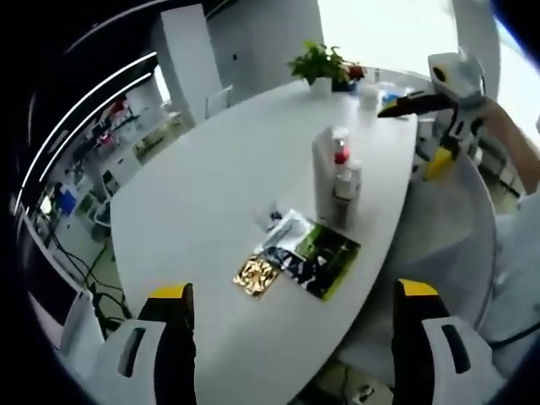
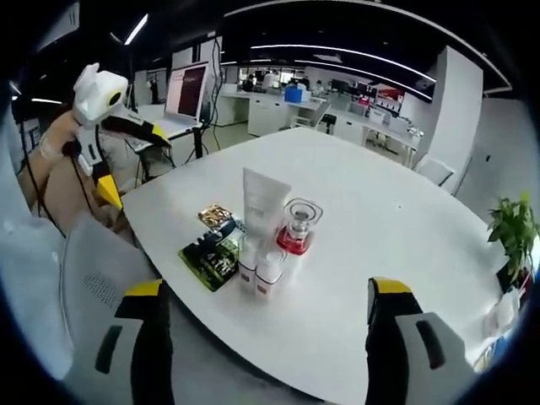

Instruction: Arrange the skincare products in the storage area until every visible bottle or jar stands upright without overlapping.

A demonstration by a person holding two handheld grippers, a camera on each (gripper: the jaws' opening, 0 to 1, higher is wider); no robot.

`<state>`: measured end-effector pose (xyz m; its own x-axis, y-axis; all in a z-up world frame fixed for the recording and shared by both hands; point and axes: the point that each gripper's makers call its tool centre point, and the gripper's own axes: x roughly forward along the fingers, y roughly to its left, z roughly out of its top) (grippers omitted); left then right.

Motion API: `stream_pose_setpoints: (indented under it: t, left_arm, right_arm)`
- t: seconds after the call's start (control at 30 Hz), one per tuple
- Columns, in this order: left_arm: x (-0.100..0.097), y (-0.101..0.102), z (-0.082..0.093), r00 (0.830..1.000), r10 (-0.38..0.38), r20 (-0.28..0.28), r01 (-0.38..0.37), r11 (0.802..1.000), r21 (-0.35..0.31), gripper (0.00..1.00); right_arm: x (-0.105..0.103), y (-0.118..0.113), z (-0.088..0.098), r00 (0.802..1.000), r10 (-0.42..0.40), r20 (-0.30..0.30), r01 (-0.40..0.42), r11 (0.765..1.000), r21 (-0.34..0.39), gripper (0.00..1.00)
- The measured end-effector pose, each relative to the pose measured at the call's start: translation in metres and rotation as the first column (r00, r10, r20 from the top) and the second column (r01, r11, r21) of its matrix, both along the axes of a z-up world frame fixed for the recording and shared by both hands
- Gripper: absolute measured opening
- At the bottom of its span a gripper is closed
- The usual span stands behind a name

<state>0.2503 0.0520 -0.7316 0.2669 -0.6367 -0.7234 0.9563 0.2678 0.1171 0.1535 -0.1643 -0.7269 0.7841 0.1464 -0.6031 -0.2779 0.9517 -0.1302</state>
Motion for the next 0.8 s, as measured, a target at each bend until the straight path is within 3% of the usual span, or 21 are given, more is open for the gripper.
stream_pose_setpoints:
  t: [0.17,0.23,0.3,0.4,0.5,0.57,0.73,0.8]
  left_arm:
    - [0.002,-0.005,-0.006,1.000,-0.023,-0.009,0.023,1.000,0.017,0.95]
    - [0.003,-0.009,-0.007,0.999,-0.030,-0.014,0.030,0.999,0.013,0.95]
    - [0.004,-0.012,-0.008,0.999,-0.036,-0.022,0.036,0.999,0.011,0.94]
    - [0.006,-0.016,-0.011,0.999,-0.046,-0.025,0.047,0.999,0.014,0.94]
    - [0.011,-0.021,-0.016,0.998,-0.056,-0.031,0.057,0.998,0.021,0.93]
    - [0.012,-0.024,-0.020,0.996,-0.081,-0.032,0.082,0.996,0.044,0.93]
    - [0.017,-0.034,-0.023,0.994,-0.104,-0.032,0.106,0.993,0.055,0.93]
    - [0.020,-0.040,-0.023,0.993,-0.110,-0.030,0.112,0.992,0.051,0.92]
  right_arm:
    - [0.009,0.004,-0.005,0.999,0.012,0.046,-0.011,1.000,-0.021,0.93]
    - [0.014,0.013,-0.008,0.996,0.020,0.089,-0.023,0.999,0.041,0.92]
    - [0.015,0.015,-0.011,0.995,-0.007,0.096,-0.002,0.996,0.092,0.90]
    - [0.015,0.012,-0.020,0.994,-0.021,0.108,0.013,0.997,0.069,0.91]
    - [0.017,0.006,-0.020,0.985,-0.002,0.175,0.009,0.999,-0.042,0.94]
    - [0.015,0.008,-0.020,0.979,0.016,0.202,-0.003,0.998,-0.064,0.95]
    - [0.018,0.013,-0.012,0.948,-0.039,0.317,0.006,0.994,0.107,0.96]
    - [0.018,0.010,-0.011,0.938,-0.064,0.341,0.021,0.992,0.128,0.96]
